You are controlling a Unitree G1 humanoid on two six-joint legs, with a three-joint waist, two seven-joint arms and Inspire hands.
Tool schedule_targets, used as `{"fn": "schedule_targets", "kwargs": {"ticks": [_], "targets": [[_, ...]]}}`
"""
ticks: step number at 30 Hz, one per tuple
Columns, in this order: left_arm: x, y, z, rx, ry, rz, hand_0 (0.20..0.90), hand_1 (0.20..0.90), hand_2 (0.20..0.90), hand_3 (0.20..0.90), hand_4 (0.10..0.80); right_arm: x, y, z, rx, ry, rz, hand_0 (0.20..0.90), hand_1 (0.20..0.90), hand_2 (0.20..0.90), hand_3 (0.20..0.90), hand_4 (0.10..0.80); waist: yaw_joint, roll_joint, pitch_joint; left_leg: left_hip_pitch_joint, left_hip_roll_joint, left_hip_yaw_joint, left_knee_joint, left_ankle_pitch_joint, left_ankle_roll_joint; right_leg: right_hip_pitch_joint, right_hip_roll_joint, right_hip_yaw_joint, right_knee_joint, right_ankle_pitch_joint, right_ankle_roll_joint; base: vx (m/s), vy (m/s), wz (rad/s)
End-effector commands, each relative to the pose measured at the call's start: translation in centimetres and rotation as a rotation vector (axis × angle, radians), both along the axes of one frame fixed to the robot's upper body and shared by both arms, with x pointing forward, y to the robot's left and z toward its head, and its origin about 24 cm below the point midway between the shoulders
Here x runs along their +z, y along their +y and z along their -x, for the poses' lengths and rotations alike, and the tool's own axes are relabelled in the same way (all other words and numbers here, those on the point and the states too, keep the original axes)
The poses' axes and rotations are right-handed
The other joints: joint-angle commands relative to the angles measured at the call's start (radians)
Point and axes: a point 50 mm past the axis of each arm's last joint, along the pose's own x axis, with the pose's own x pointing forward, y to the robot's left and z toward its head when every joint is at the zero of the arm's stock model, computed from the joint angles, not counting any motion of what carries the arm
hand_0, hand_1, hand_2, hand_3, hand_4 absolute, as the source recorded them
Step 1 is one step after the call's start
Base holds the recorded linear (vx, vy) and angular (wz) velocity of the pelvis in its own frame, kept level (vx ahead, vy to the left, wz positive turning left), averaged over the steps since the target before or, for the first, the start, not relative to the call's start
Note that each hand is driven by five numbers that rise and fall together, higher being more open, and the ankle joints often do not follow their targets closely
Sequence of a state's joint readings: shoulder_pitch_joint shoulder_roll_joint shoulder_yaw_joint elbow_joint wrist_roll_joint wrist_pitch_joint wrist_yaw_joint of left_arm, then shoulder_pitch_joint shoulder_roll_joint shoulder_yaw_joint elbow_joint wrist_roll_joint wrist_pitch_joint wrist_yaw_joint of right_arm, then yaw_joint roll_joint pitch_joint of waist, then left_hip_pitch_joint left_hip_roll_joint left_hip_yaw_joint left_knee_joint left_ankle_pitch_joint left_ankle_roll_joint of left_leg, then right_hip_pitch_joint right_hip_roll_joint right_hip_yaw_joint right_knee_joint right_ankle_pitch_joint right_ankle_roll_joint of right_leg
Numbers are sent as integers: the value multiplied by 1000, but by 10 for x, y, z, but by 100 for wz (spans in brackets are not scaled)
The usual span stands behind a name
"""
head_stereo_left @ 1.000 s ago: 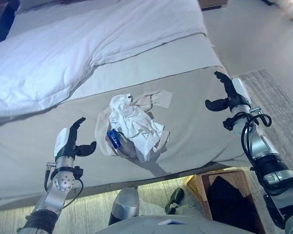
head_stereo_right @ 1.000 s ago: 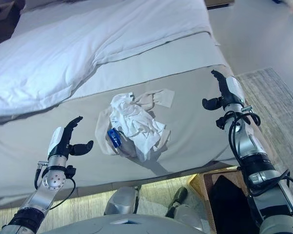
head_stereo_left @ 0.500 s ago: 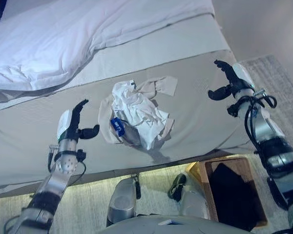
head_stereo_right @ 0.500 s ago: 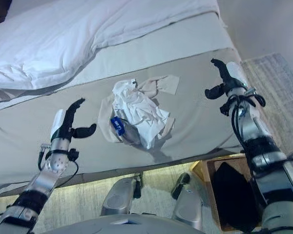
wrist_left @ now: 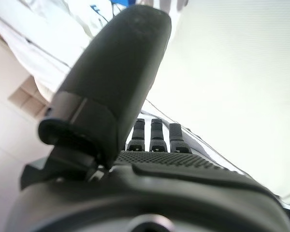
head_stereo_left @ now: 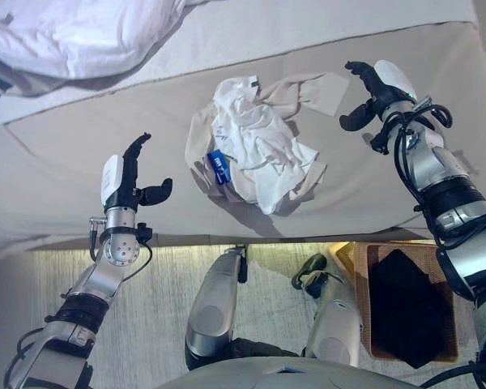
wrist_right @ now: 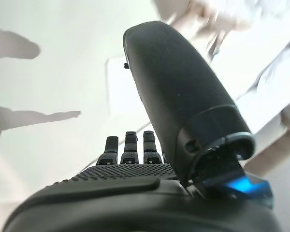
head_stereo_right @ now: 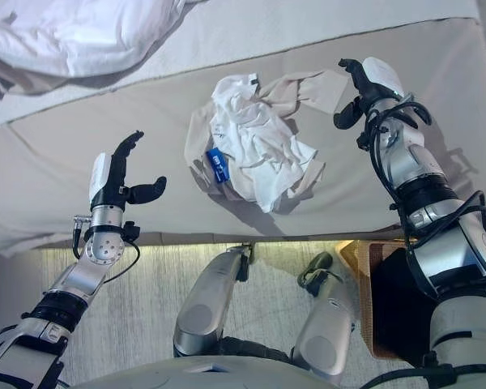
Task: Pick up the clothes from the bed and place them into the basket
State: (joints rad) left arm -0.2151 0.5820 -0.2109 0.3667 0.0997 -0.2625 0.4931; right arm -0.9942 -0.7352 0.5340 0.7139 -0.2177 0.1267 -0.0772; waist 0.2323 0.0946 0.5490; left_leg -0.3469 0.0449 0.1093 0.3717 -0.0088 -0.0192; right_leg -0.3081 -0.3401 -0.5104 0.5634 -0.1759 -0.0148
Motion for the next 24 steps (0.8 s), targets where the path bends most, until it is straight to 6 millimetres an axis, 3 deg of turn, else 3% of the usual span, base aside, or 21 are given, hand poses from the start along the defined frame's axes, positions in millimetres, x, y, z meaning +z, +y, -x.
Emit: {"fn": "schedule_targets", "kwargs": {"ticks": [1, 14, 24], "targets": [[44, -2, 5, -40, -225, 11, 900, 900, 900, 900, 800, 74, 31, -5, 78, -214, 92, 900, 900, 900, 900, 800, 48, -10, -29, -56, 1, -39, 174, -155, -19, -16, 12, 71, 40, -1, 37, 2, 30, 20], [51, -7, 12, -75, -242, -9, 900, 900, 900, 900, 800, 55, 62, -14, 104, -123, 216, 900, 900, 900, 900, 800, 119, -35, -29, -217, -26, -76, 279, -193, 9, -136, -17, 64, 131, -9, 61, 10, 33, 17], [63, -17, 12, -126, -284, -27, 900, 900, 900, 900, 800, 38, 46, -24, -6, -9, 218, 900, 900, 900, 900, 800, 152, -14, -29, -323, -43, -95, 324, -207, 33, -230, -32, 73, 175, 0, 88, 22, 27, 15]]}}
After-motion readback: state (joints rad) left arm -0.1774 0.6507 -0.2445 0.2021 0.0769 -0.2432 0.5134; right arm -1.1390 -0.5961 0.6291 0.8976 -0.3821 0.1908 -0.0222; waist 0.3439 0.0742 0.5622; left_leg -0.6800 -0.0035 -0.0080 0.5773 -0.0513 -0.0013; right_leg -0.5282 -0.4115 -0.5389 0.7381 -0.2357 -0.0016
